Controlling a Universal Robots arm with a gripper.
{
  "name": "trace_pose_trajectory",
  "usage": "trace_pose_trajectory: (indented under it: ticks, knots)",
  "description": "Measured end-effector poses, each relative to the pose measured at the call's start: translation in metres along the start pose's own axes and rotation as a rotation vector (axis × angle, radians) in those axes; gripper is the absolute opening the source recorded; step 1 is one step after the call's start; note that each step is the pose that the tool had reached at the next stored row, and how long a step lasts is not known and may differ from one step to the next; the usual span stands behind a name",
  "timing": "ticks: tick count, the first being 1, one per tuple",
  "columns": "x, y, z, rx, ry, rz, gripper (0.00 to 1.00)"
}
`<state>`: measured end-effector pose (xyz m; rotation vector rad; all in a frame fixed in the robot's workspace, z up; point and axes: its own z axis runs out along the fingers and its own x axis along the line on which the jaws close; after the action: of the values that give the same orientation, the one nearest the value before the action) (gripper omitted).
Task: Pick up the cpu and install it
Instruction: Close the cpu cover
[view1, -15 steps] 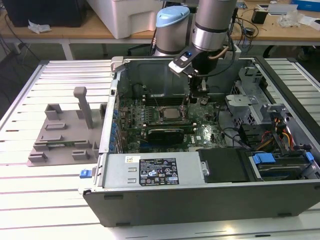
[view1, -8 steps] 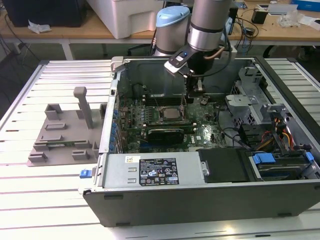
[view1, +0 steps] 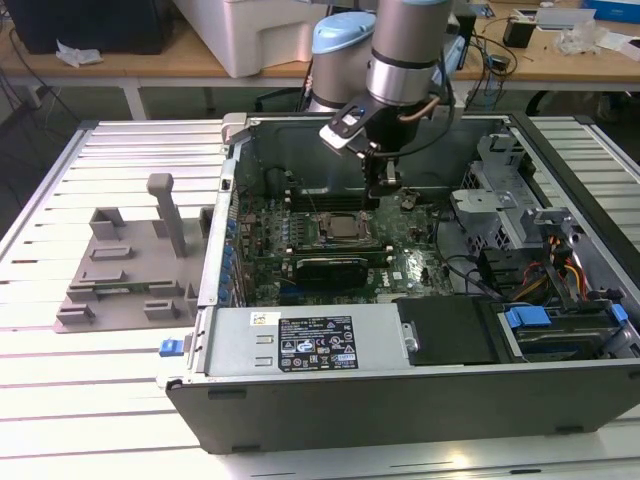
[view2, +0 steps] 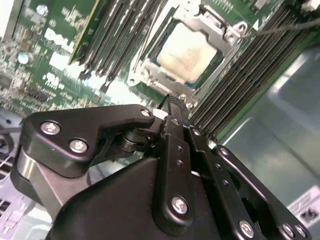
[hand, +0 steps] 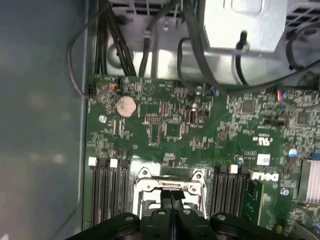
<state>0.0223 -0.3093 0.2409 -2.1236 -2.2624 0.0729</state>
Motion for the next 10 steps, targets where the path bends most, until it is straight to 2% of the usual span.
trace_pose_trajectory:
  ticks: [5, 7, 9, 10]
  knots:
    - [0.0017, -0.0264, 0.0132, 0.0, -0.0001, 0.0, 0.11]
    - [0.0027, -0.047, 0.0232, -0.0001, 0.0001, 0.0, 0.11]
    - [0.003, -0.0531, 0.026, 0.0001, -0.0001, 0.0, 0.11]
    - [0.0033, -0.0566, 0.0299, -0.0001, 0.0001, 0.0, 0.11]
